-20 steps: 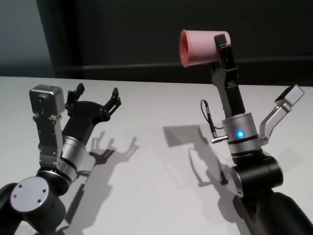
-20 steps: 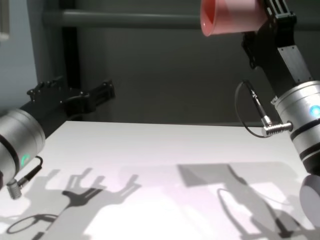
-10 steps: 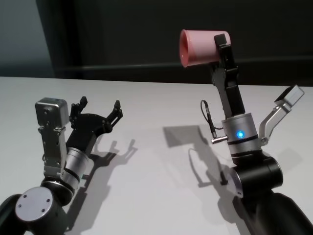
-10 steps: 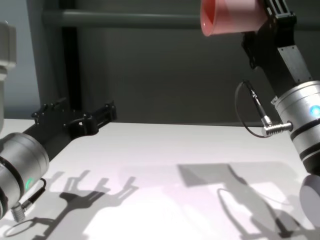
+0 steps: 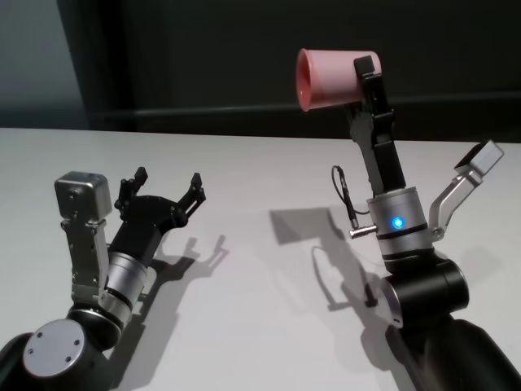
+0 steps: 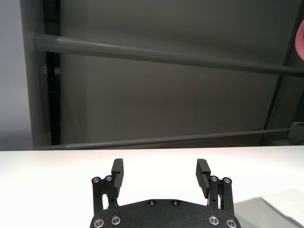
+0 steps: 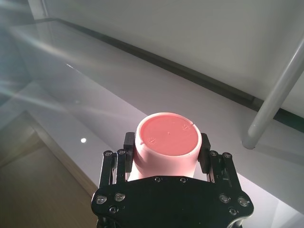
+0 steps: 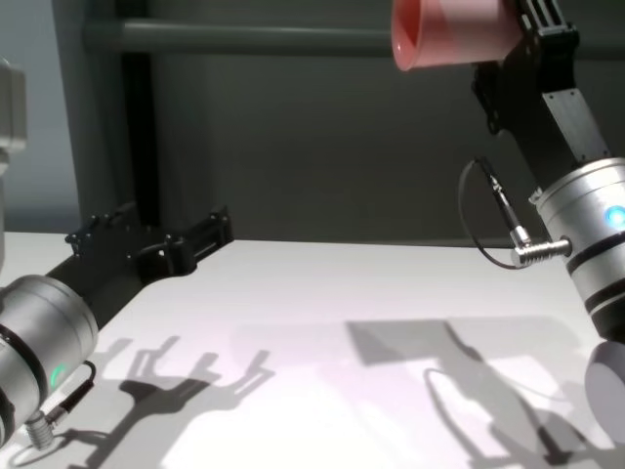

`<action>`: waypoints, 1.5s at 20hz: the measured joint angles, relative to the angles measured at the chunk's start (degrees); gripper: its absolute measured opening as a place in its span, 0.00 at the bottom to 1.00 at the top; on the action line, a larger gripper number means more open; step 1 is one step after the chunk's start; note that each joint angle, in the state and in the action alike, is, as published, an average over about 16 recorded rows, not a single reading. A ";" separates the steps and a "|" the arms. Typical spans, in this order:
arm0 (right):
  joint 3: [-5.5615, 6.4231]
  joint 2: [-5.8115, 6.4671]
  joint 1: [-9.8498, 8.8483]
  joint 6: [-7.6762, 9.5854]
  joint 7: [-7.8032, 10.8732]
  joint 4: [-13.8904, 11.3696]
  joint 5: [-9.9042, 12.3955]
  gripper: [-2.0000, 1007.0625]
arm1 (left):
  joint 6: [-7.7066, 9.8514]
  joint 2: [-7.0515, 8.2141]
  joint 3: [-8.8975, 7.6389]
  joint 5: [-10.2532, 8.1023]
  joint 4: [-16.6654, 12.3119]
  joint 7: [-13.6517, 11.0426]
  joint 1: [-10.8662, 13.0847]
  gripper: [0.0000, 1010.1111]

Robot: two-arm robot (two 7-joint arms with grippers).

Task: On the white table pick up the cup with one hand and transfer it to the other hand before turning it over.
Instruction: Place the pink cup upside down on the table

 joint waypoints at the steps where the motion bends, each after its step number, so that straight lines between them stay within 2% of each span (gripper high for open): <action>1: 0.00 0.00 0.00 0.00 0.00 0.00 0.00 0.76 | -0.14 -0.07 -0.08 -0.08 0.06 -0.17 0.06 0.99; 9: 0.00 0.00 0.00 0.00 0.00 0.00 0.00 0.76 | -0.79 -0.20 -0.37 -0.54 0.22 -0.98 0.20 0.99; 15: -0.01 0.02 0.00 -0.01 -0.08 -0.03 -0.01 0.76 | -0.50 -0.17 -0.31 -0.43 0.06 -0.59 0.17 0.99; 19: -0.18 0.45 -0.11 -0.26 -0.85 -0.61 -0.31 0.76 | -0.29 -0.14 -0.27 -0.33 -0.05 -0.40 0.16 0.99; 24: -0.64 1.86 -0.53 -0.96 -2.96 -2.60 -1.16 0.76 | -0.12 -0.13 -0.23 -0.23 -0.14 -0.25 0.14 0.99; 30: -2.10 5.09 -1.04 -2.86 -7.43 -6.53 -4.42 0.76 | 0.01 -0.10 -0.21 -0.15 -0.20 -0.13 0.12 0.99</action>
